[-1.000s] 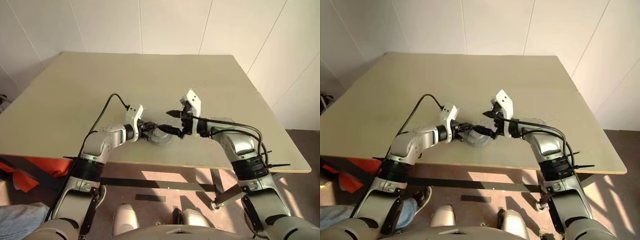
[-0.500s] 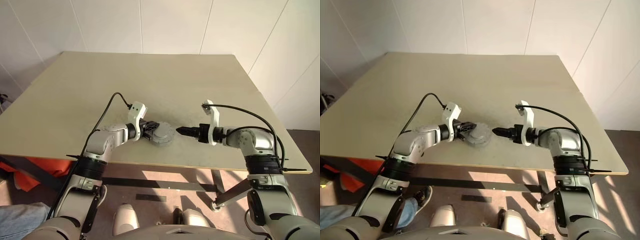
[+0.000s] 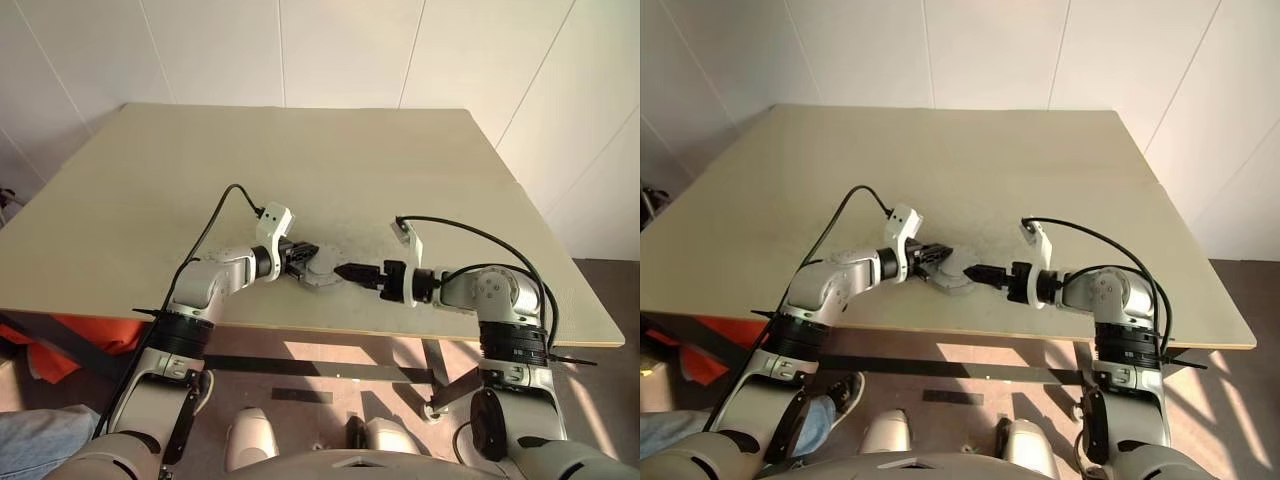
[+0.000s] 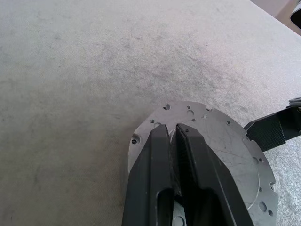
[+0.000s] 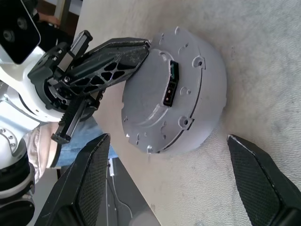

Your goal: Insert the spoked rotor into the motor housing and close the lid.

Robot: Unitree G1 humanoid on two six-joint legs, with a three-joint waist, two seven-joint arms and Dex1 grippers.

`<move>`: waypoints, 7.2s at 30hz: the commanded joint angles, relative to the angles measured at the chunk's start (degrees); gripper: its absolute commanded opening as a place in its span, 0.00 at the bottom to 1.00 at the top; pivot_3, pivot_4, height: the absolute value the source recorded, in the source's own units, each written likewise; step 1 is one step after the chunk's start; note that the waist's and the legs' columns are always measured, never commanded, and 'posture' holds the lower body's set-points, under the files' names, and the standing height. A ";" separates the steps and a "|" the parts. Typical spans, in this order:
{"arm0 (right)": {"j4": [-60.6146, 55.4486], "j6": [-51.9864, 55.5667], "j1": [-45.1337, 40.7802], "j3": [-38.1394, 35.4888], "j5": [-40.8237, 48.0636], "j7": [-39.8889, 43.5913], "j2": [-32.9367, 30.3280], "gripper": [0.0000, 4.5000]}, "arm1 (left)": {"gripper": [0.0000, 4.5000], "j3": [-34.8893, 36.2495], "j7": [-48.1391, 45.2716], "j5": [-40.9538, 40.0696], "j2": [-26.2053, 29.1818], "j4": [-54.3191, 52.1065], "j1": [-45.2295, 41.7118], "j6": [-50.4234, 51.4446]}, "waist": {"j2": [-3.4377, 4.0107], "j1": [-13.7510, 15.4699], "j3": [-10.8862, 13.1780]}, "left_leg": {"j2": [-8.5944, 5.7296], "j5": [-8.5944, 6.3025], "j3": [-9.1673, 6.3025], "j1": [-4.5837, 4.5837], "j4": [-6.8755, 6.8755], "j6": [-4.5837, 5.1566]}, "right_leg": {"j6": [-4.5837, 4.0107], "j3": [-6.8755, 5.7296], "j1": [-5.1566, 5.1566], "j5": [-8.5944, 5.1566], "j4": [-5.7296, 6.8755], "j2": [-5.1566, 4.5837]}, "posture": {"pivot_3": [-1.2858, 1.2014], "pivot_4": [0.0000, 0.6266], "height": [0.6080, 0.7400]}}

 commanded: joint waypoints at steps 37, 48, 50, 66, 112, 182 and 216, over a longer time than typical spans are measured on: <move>16.19 -1.68 -14.23 -7.16 -2.26 -11.95 13.25 0.99 | 0.06 0.41 1.32 1.55 0.20 -0.93 0.89 -0.14 | 0.02 -0.37 -0.01 | 0.03 0.55 0.02 -0.01 -0.80 -0.92 | -0.34 0.01 -0.45 0.20 0.09 0.11 | 0.52 0.00 1.00; 17.43 -4.60 -15.36 -8.49 -0.51 -12.11 12.67 0.54 | 0.06 0.57 1.30 1.69 0.08 -0.83 1.06 -0.18 | 0.10 -0.23 -0.06 | 0.02 0.63 0.01 0.13 -0.80 -1.04 | -0.10 0.00 -0.42 0.08 0.11 0.11 | 0.52 0.00 1.00; 17.29 -4.72 -15.32 -8.23 -0.43 -11.74 12.19 0.48 | 0.06 0.57 1.26 1.76 0.02 -0.60 0.95 -0.36 | 0.12 -0.12 -0.08 | 0.02 0.63 0.01 0.09 -0.79 -1.05 | -0.38 0.00 -0.42 0.25 0.11 0.11 | 0.52 0.00 1.00; 33.50 -19.77 -26.44 -18.34 1.61 -15.84 8.34 0.48 | 0.06 19.12 8.64 -8.76 -4.63 -0.03 0.27 -0.42 | 0.12 0.22 -0.05 | 0.02 0.57 0.01 -0.33 -0.74 -0.94 | -0.46 -0.02 -0.64 0.29 0.07 0.10 | 0.52 0.00 1.00; 34.71 -17.43 -36.28 -20.74 10.05 -20.46 9.97 0.48 | 0.86 37.43 15.88 -43.92 -13.11 15.70 -7.53 7.74 | 0.01 1.53 0.02 | 0.13 0.16 -0.04 -1.65 0.71 -0.25 | -0.18 -0.03 -1.56 0.50 0.72 0.06 | 0.52 0.00 1.00; 20.88 -50.23 -17.72 14.80 -15.80 0.86 -0.73 0.97 | 0.91 30.18 9.80 -22.87 5.42 5.51 5.19 -17.82 | -0.34 2.83 0.08 | 0.13 0.17 -0.13 -1.55 1.00 -0.26 | -0.14 -0.10 -1.26 0.52 0.85 -0.03 | 0.52 0.00 1.00; 21.06 -60.91 -9.73 19.05 -25.35 14.25 -11.63 0.97 | 0.91 10.21 0.81 -3.67 4.13 -0.74 10.68 -21.72 | -0.31 -0.18 0.15 | 0.11 0.00 -0.04 -0.67 1.02 0.06 | -0.38 -0.01 -0.69 0.59 0.90 -0.05 | 0.52 0.00 1.00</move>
